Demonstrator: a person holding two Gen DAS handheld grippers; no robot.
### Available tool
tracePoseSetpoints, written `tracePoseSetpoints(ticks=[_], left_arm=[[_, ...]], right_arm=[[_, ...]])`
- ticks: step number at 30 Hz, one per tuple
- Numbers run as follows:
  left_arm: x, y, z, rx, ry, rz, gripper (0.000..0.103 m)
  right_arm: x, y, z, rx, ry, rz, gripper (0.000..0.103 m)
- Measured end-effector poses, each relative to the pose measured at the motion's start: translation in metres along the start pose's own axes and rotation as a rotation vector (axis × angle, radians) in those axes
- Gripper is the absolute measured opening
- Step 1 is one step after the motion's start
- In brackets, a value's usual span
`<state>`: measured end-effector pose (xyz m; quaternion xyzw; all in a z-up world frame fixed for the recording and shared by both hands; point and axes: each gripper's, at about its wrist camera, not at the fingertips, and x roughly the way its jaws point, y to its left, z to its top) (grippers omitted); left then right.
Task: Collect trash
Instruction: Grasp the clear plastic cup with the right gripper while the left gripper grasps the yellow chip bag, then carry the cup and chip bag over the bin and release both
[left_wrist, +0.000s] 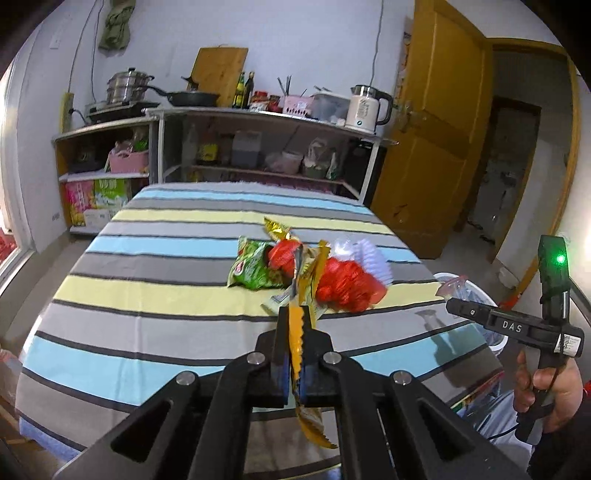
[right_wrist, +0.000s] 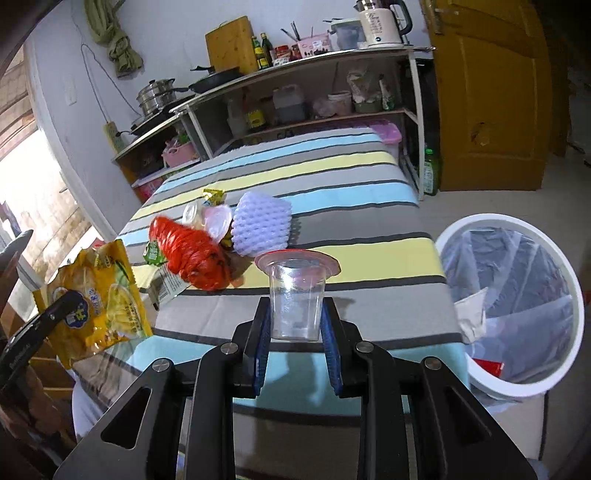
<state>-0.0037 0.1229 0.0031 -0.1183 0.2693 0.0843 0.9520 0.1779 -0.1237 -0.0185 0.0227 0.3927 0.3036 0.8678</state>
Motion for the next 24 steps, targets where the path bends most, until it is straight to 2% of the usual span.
tracePoseSetpoints(ticks=[6,10,24], left_arm=[[-0.005,-0.018,0.010,0.026,-0.019,-0.032,0.003],[0.004,-0.036,0.020,0.049,-0.021,-0.080,0.003],[0.061,-0.140,0.047,0.180,0.019,-0.308,0.003]], right_arm=[[-0.018,-0.011,-0.003,0.015,-0.028,-0.008,0.027],[-0.028,-0.019,-0.006,0.025,-0.043,-0.019,0.027],[-0.055,-0.076,-0.011,0.112,-0.073,-0.125,0.027]])
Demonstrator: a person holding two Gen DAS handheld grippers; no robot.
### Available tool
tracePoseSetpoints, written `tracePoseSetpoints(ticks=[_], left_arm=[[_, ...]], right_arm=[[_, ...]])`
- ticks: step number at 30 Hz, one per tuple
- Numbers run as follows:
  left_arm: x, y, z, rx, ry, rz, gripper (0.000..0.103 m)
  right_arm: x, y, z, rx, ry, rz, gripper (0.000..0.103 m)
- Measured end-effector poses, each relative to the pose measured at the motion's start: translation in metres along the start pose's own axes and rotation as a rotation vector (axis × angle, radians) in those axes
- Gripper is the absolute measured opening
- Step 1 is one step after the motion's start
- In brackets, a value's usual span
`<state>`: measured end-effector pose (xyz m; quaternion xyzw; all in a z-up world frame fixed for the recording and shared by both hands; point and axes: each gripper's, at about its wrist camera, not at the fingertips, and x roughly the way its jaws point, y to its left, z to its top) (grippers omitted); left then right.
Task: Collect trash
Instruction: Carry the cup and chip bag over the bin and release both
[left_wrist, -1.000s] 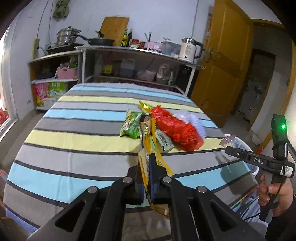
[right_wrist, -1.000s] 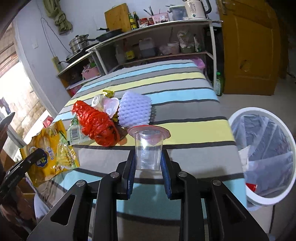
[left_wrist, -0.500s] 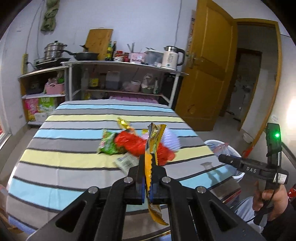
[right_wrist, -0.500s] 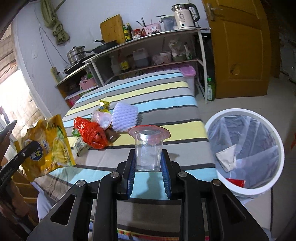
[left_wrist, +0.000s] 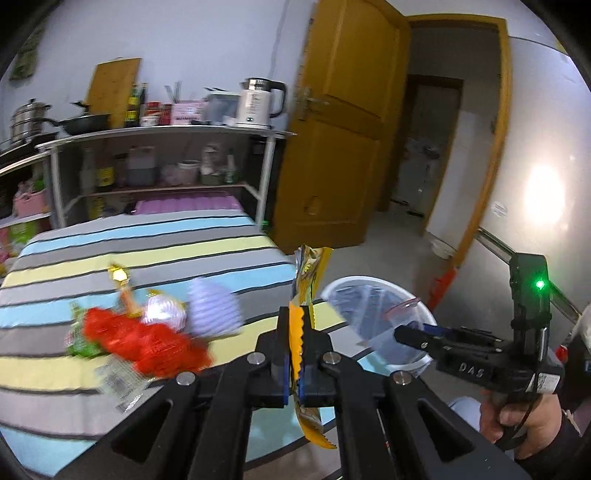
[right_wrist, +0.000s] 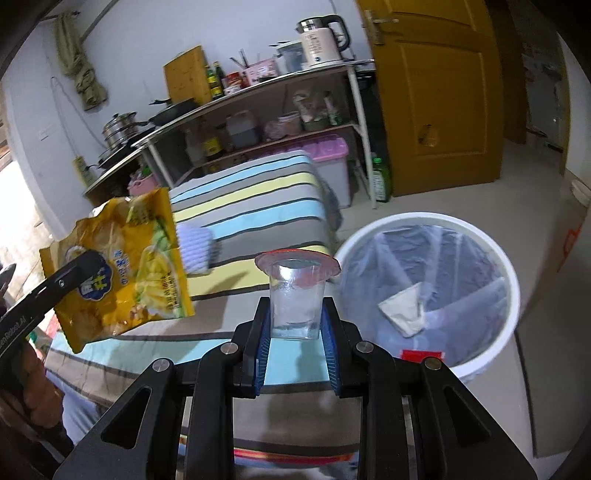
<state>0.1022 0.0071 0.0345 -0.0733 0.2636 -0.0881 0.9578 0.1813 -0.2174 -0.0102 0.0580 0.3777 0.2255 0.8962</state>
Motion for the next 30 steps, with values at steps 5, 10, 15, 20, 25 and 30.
tracePoseSetpoints(ticks=[5,10,15,20,25,30], left_arm=[[0.027,-0.027,0.011,0.035,0.014,-0.063,0.003],[0.056,-0.045,0.019,0.051,0.042,-0.106,0.003],[0.081,-0.059,0.020,0.057,0.068,-0.146,0.003],[0.106,-0.073,0.020,0.061,0.104,-0.172,0.003],[0.129,-0.080,0.016,0.060,0.147,-0.190,0.003],[0.143,-0.084,0.011,0.061,0.179,-0.200,0.005]], right_arm=[[0.000,-0.023,0.000,0.034,0.003,-0.033,0.027],[0.005,-0.046,0.000,0.069,0.013,-0.062,0.027],[0.012,-0.068,-0.001,0.099,0.028,-0.092,0.027],[0.021,-0.087,-0.002,0.130,0.046,-0.110,0.028],[0.030,-0.102,-0.004,0.155,0.068,-0.129,0.029],[0.037,-0.110,-0.006,0.171,0.084,-0.147,0.029]])
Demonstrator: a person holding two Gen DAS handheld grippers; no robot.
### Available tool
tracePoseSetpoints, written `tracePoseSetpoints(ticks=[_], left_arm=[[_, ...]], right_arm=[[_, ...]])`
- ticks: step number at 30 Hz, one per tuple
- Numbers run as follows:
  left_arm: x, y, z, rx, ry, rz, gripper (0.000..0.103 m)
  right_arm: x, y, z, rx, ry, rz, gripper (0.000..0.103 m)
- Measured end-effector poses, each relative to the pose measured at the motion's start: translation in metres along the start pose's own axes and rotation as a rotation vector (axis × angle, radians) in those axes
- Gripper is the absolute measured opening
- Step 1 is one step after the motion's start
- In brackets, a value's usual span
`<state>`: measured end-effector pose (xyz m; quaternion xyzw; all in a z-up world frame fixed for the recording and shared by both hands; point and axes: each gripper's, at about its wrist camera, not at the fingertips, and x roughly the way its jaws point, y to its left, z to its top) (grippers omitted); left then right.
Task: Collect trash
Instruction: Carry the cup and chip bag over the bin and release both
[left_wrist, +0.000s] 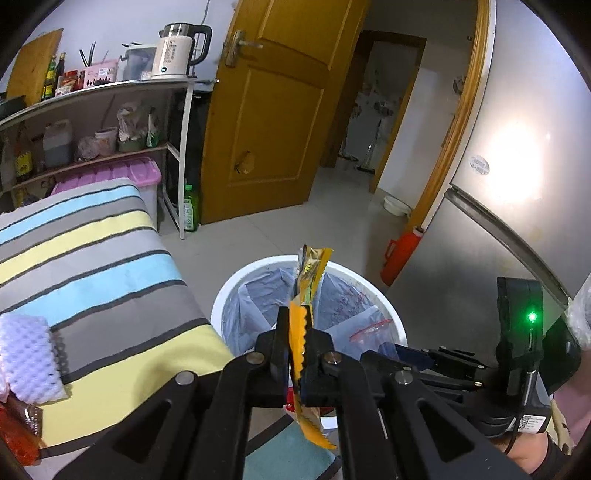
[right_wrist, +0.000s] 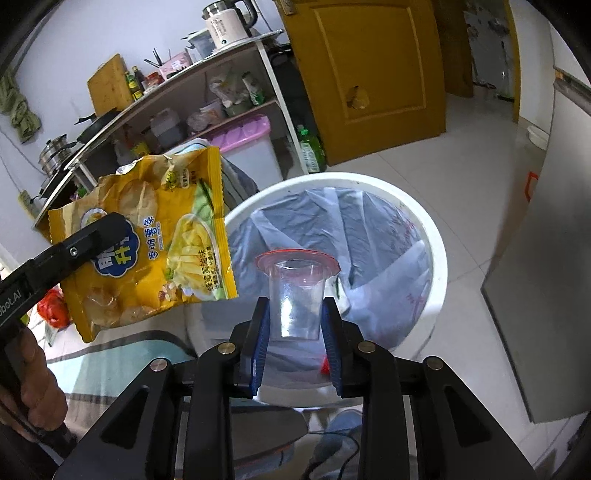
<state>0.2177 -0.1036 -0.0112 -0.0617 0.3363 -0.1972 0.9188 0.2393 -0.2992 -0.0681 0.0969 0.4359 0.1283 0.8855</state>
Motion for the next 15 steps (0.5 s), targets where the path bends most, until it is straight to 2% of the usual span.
tracePoseSetpoints(ticks=[3,5,7,15], left_arm=[[0.004,0.001,-0.003,-0.008,0.011,-0.007,0.014],[0.004,0.005,-0.001,-0.013,0.009,-0.008,0.028],[0.002,0.005,-0.001,-0.016,0.002,-0.011,0.028],[-0.015,0.010,-0.005,-0.026,-0.029,0.006,0.028]], right_arm=[[0.002,-0.002,0.000,0.003,0.000,0.002,0.034],[0.002,-0.002,0.000,0.003,-0.004,0.003,0.047],[0.001,-0.002,0.000,0.002,-0.011,0.006,0.050],[-0.014,0.004,-0.002,-0.012,-0.046,0.013,0.050]])
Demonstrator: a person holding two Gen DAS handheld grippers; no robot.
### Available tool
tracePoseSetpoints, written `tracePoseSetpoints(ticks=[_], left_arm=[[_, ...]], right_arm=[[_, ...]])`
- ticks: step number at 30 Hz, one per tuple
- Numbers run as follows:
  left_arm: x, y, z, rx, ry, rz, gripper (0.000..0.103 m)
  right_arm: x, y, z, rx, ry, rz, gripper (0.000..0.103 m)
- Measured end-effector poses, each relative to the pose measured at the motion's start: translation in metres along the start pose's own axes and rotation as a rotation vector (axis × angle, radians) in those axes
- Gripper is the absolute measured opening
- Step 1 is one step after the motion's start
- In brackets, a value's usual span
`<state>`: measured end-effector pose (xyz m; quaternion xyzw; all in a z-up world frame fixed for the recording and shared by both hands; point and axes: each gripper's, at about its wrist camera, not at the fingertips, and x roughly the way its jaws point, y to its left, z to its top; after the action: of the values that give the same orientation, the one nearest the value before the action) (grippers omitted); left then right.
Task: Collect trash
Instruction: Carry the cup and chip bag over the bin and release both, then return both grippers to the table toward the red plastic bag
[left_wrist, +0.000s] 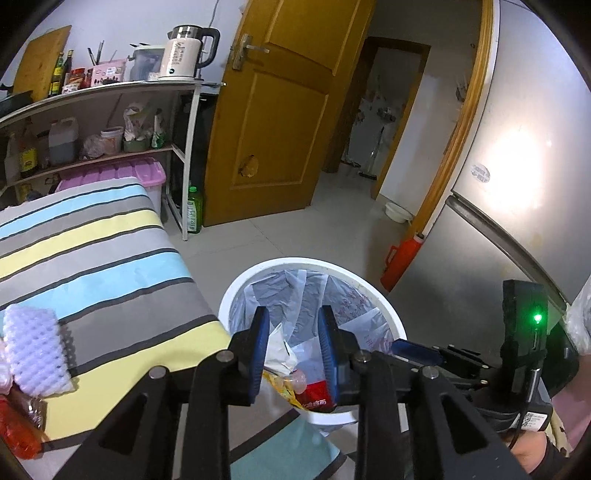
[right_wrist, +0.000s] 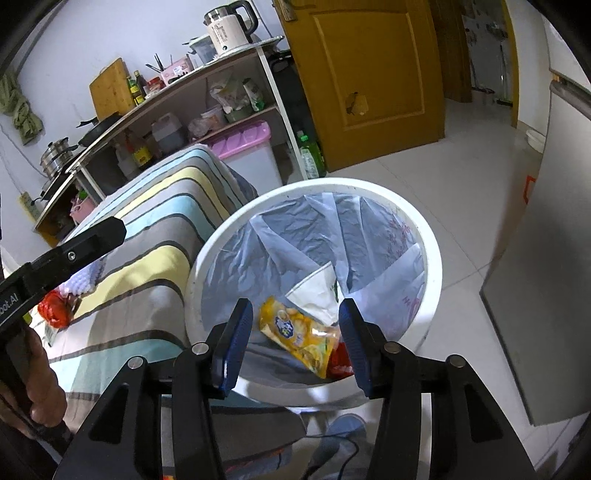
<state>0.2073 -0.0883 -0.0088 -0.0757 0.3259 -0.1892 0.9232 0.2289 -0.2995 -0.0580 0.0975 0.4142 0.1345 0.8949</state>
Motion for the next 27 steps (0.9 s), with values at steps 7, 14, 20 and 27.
tracePoseSetpoints(ticks=[7,14,20,27], left_arm=[[-0.032,0.005,-0.009,-0.009,-0.043,0.047,0.033],[-0.067,0.014,-0.021,-0.012,-0.093,0.101,0.041],[-0.096,0.029,-0.031,-0.042,-0.138,0.136,0.046],[-0.126,0.047,-0.045,-0.070,-0.177,0.185,0.046]], right_arm=[[-0.024,0.020,-0.005,-0.047,-0.048,0.035,0.050],[-0.042,0.051,-0.013,-0.104,-0.083,0.067,0.050],[-0.046,0.078,-0.019,-0.159,-0.081,0.103,0.050],[-0.051,0.108,-0.026,-0.222,-0.093,0.147,0.050]])
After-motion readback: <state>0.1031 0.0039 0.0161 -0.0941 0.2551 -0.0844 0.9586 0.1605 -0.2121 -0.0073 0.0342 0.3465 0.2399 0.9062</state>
